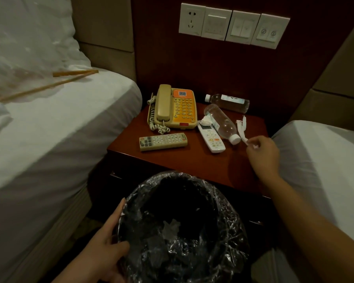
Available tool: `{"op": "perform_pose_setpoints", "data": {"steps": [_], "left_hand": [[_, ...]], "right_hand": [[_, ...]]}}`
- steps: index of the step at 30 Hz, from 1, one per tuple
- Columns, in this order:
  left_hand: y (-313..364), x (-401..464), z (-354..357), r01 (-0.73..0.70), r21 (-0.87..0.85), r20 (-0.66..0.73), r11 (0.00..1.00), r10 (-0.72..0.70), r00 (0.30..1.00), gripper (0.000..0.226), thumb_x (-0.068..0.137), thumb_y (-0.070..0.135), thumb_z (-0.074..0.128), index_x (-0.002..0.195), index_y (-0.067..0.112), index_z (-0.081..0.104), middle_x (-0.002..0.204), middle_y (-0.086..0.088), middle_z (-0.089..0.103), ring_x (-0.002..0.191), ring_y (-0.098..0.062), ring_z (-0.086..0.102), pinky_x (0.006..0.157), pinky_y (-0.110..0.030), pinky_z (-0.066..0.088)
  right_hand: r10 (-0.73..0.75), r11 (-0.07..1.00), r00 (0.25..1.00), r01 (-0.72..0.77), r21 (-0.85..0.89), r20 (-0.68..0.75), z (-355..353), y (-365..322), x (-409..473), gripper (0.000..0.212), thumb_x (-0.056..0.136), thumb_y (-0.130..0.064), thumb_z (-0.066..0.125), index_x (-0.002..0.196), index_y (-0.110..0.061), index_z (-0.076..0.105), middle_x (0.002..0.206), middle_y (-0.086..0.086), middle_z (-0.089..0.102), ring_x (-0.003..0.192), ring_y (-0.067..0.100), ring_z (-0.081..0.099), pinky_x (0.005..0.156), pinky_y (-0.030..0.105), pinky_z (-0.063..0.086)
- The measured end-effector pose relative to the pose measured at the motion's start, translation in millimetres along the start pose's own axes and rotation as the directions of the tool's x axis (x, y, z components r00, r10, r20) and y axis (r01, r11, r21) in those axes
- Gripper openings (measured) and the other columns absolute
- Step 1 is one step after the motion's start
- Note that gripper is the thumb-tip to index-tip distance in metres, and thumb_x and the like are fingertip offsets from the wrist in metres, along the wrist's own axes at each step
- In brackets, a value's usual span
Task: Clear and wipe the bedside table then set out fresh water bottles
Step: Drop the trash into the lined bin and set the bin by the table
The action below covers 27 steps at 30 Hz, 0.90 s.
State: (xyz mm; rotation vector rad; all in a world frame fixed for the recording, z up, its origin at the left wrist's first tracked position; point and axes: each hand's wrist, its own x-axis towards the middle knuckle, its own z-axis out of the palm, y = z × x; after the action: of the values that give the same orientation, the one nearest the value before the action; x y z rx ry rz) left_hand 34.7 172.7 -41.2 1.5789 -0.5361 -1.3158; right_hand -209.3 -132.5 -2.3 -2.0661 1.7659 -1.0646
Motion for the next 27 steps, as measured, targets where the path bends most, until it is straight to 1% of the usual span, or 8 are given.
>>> {"op": "perform_pose_setpoints", "data": {"steps": [4,7,9,11,14,16,22,27], "left_hand": [[5,-5,2,0.038,0.008,0.003,0.999,-0.038,0.999,0.092,0.083,-0.027,0.044,0.14,0.044,0.035,0.134,-0.003,0.055,0.058,-0.015,0.067,0.039,-0.02,0.047],[8,-7,1,0.072,0.021,0.011,0.997,-0.072,0.997,0.094,0.084,-0.023,0.047,0.142,0.049,0.029,0.142,0.0,0.049,0.07,-0.02,0.067,0.039,-0.02,0.048],[10,-7,0,0.094,0.042,0.01,0.995,-0.094,0.995,0.095,0.085,-0.021,0.048,0.141,0.053,0.027,0.139,0.0,0.051,0.069,-0.02,0.07,0.042,-0.023,0.051],[11,-9,-1,0.109,0.065,0.007,0.992,-0.11,0.994,0.095,0.085,-0.019,0.048,0.141,0.054,0.025,0.136,0.0,0.052,0.062,-0.017,0.068,0.04,-0.023,0.05],[13,-10,0,0.109,0.105,0.017,0.988,-0.112,0.994,0.095,0.086,-0.017,0.048,0.142,0.055,0.022,0.14,0.0,0.049,0.067,-0.016,0.065,0.041,-0.022,0.05],[14,-12,0,0.131,0.115,0.037,0.985,-0.135,0.99,0.096,0.086,-0.016,0.049,0.141,0.059,0.02,0.142,0.0,0.047,0.069,-0.02,0.067,0.04,-0.026,0.051],[15,-11,-2,0.128,0.167,0.032,0.978,-0.135,0.99,0.094,0.087,-0.013,0.051,0.139,0.06,0.023,0.131,0.003,0.053,0.069,-0.018,0.07,0.042,-0.025,0.051],[17,-15,1,0.134,0.207,0.043,0.969,-0.145,0.988,0.093,0.089,-0.012,0.049,0.137,0.063,0.022,0.129,0.01,0.052,0.061,-0.02,0.072,0.039,-0.029,0.05]], "right_hand": [[-0.183,0.959,0.982,0.188,0.212,-0.046,-35,-50,-15,0.02,0.089,-0.008,0.055,0.108,-0.015,0.058,0.113,0.005,0.058,0.098,0.013,0.054,0.082,0.031,0.049],[-0.395,0.891,0.915,0.36,0.276,0.083,-65,-98,-37,0.023,0.088,-0.011,0.057,0.105,-0.027,0.055,0.106,-0.013,0.055,0.092,0.0,0.055,0.073,0.018,0.049],[-0.502,0.848,0.806,0.387,0.362,0.315,-81,-123,-52,0.024,0.086,-0.015,0.057,0.097,-0.036,0.055,0.1,-0.022,0.055,0.087,-0.006,0.056,0.066,0.013,0.05],[-0.559,0.829,0.617,0.413,0.377,0.554,-87,-137,-65,0.026,0.087,-0.015,0.056,0.094,-0.04,0.056,0.095,-0.023,0.056,0.089,-0.01,0.055,0.069,0.01,0.047],[-0.514,0.802,0.326,0.511,0.309,0.794,-78,-147,-84,0.025,0.088,-0.014,0.058,0.099,-0.036,0.061,0.095,-0.021,0.057,0.084,-0.006,0.055,0.068,0.016,0.046],[-0.463,0.747,0.206,0.614,0.255,0.862,-63,-143,-98,0.027,0.09,-0.013,0.055,0.109,-0.03,0.06,0.105,-0.015,0.057,0.088,-0.002,0.053,0.075,0.02,0.047],[-0.292,0.672,0.013,0.714,0.196,0.956,7,-108,-147,0.028,0.088,-0.009,0.054,0.115,-0.017,0.057,0.116,0.008,0.058,0.104,0.026,0.056,0.079,0.036,0.046],[-0.142,0.572,-0.071,0.808,0.141,0.987,48,-95,-175,0.032,0.094,-0.018,0.049,0.123,-0.006,0.055,0.12,0.021,0.057,0.107,0.04,0.057,0.079,0.041,0.047]]}}
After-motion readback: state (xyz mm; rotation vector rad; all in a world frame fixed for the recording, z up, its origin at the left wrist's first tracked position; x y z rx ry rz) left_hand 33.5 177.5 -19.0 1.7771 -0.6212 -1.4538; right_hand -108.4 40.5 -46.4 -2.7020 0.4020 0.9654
